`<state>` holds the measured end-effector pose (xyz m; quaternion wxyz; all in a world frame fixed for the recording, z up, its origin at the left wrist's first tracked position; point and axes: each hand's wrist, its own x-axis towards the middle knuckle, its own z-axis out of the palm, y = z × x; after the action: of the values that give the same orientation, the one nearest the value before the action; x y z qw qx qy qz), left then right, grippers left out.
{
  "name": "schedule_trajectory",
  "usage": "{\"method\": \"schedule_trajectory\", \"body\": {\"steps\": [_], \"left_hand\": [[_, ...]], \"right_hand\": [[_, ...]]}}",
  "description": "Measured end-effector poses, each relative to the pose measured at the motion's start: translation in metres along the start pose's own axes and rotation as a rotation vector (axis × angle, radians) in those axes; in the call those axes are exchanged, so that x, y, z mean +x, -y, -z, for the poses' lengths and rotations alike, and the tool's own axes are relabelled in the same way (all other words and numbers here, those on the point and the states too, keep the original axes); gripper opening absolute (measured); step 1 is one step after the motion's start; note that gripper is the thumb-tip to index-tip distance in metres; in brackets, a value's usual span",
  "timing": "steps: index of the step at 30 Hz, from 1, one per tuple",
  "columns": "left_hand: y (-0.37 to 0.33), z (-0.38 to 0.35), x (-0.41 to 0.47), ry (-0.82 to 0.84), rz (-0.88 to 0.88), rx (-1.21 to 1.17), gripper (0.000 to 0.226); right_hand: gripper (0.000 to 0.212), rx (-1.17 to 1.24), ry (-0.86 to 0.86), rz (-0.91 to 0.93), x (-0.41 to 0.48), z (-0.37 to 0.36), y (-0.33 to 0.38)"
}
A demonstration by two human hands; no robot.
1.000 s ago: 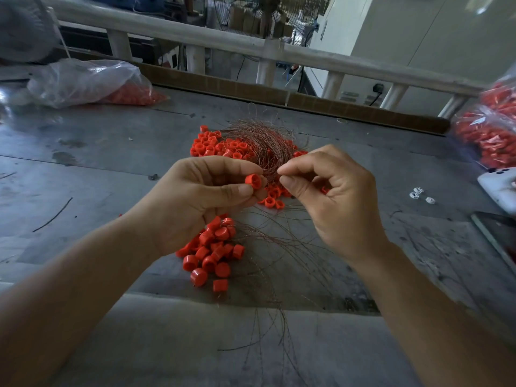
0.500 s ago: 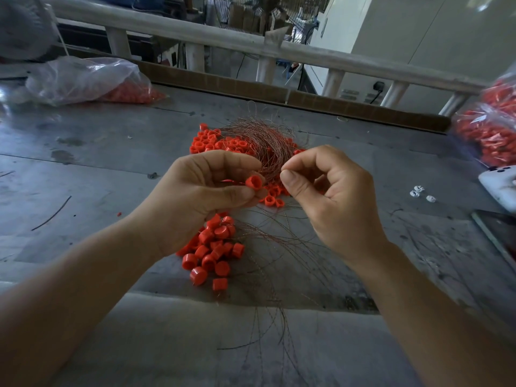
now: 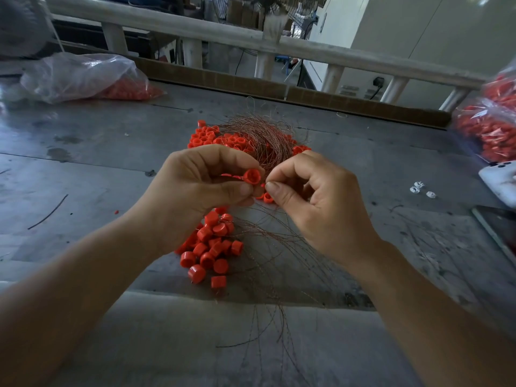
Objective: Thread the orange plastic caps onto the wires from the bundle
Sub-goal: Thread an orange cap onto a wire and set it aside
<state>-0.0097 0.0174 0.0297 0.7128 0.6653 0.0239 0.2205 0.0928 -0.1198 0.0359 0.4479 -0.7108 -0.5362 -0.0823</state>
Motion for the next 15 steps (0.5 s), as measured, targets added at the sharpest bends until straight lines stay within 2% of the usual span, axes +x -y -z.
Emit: {"method": "schedule_trajectory", "body": {"steps": [8,15], "left_hand": [[-0.0019,-0.0019,0.0000,0.001,0.061,-0.173,0.022],[-0.0030,-0.0024,0.0000,-0.006,0.083,-0.198,0.024]], "right_hand": [[0.004,-0.020,-0.002,-0.024,0.0008,0.0034,0.0005],[0.005,-0.029,-0.005,-0.024,0.0010,0.0044,0.0011]]}}
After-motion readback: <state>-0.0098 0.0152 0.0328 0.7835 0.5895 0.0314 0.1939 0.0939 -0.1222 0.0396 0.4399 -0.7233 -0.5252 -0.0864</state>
